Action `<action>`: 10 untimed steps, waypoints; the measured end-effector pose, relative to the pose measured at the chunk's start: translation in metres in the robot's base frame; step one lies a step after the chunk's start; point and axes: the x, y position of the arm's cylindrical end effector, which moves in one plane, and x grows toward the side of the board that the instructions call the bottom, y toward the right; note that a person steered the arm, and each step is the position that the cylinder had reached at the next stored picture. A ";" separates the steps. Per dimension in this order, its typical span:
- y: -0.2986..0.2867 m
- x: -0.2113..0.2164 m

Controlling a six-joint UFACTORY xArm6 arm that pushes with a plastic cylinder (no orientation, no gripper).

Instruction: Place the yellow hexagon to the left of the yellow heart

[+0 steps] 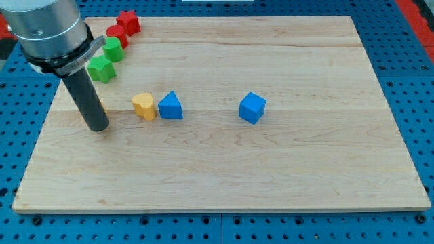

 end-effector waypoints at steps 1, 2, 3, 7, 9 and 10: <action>-0.001 0.025; -0.018 0.022; -0.038 0.001; -0.038 -0.009; -0.038 0.014; -0.007 0.025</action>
